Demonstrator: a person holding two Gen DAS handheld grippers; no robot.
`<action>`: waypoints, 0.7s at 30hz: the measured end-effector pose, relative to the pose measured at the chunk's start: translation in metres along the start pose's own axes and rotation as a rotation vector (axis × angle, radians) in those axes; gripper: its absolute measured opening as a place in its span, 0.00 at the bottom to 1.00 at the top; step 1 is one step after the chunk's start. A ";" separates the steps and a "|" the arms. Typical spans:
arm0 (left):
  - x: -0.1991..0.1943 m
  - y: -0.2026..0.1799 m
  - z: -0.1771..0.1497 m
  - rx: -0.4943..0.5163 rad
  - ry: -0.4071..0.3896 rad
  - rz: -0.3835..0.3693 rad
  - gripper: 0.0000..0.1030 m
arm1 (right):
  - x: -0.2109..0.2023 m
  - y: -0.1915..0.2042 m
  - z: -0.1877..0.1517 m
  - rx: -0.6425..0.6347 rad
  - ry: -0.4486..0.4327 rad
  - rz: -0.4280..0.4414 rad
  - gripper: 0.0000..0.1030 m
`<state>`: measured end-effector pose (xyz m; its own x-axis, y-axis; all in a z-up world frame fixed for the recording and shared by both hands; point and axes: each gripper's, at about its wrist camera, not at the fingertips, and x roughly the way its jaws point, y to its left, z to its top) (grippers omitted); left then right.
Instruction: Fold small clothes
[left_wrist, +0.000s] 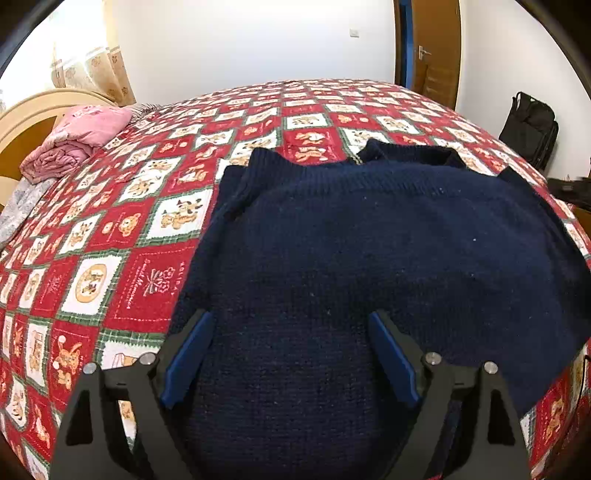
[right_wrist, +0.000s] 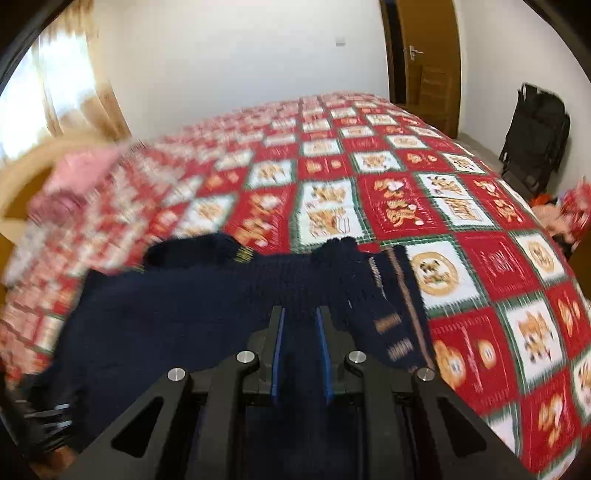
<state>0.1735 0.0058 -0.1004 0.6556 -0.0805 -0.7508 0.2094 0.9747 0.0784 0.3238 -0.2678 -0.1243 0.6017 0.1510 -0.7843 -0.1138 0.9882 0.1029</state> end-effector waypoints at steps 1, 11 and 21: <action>0.000 -0.001 0.000 0.005 0.001 0.006 0.89 | 0.013 -0.002 0.000 -0.011 0.023 -0.042 0.17; 0.010 0.002 0.002 -0.011 0.011 0.032 1.00 | 0.043 -0.080 0.012 0.250 -0.019 -0.086 0.21; -0.025 -0.001 -0.005 -0.023 -0.062 -0.007 1.00 | -0.005 -0.068 0.001 0.252 -0.133 -0.065 0.24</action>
<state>0.1535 0.0078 -0.0849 0.6977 -0.0998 -0.7094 0.1981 0.9785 0.0572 0.3298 -0.3358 -0.1267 0.7018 0.0725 -0.7087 0.1187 0.9690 0.2167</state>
